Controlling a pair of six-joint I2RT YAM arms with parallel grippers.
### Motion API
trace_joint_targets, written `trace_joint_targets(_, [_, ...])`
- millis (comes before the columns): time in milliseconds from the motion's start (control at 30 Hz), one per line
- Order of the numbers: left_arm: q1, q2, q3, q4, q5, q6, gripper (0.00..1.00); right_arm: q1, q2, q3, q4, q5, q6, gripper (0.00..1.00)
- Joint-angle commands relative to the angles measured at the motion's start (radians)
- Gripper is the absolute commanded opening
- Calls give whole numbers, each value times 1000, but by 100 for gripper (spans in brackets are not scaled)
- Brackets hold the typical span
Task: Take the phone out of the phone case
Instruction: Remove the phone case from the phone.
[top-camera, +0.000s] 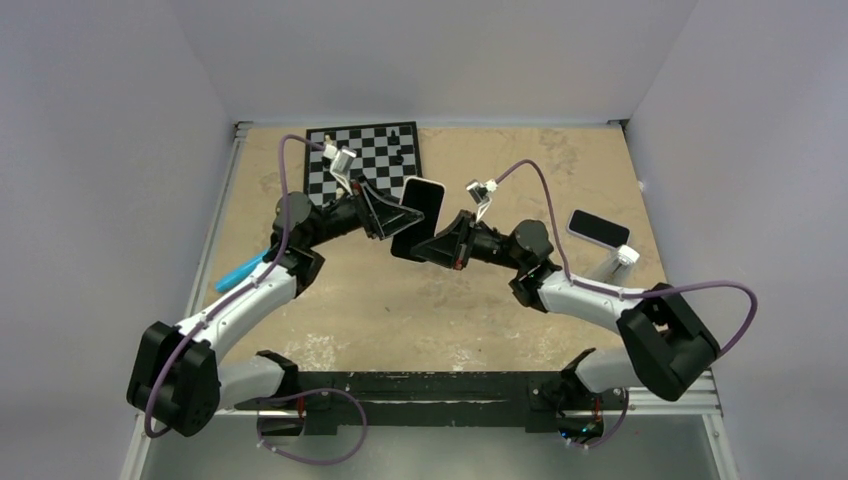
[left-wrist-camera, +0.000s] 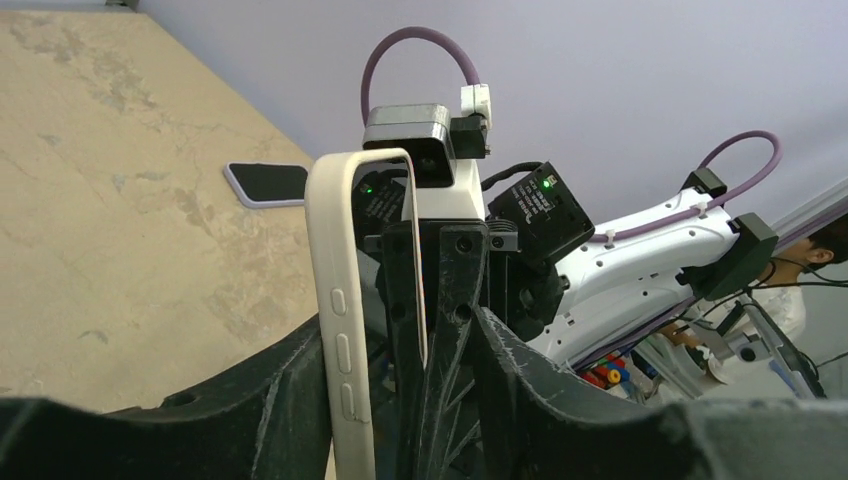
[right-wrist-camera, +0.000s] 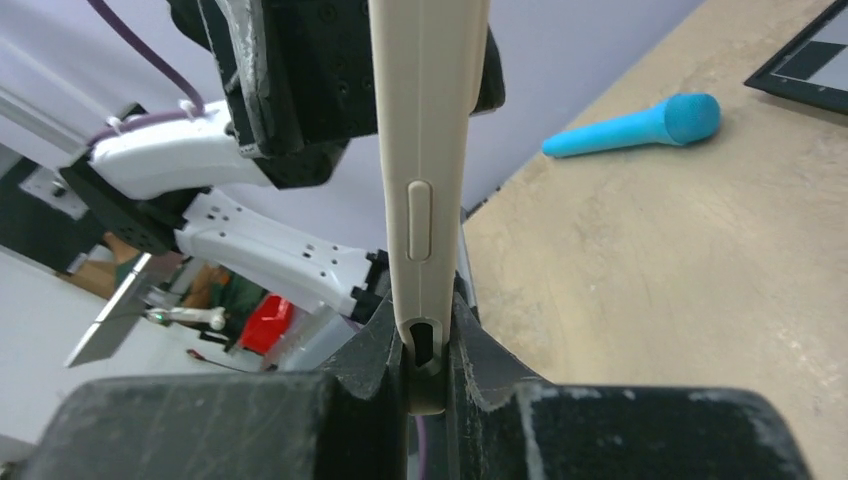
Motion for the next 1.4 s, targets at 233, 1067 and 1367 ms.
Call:
trace_joint_targets(233, [2, -18, 104, -99, 112, 112, 37, 5, -192, 81, -447, -149, -330, 0])
trace_joint_targets(1067, [-24, -86, 79, -160, 74, 150, 0, 5, -254, 40, -599, -82, -406, 47])
trace_joint_targets(1367, [-5, -33, 114, -86, 190, 43, 0, 5, -270, -40, -421, -193, -377, 37])
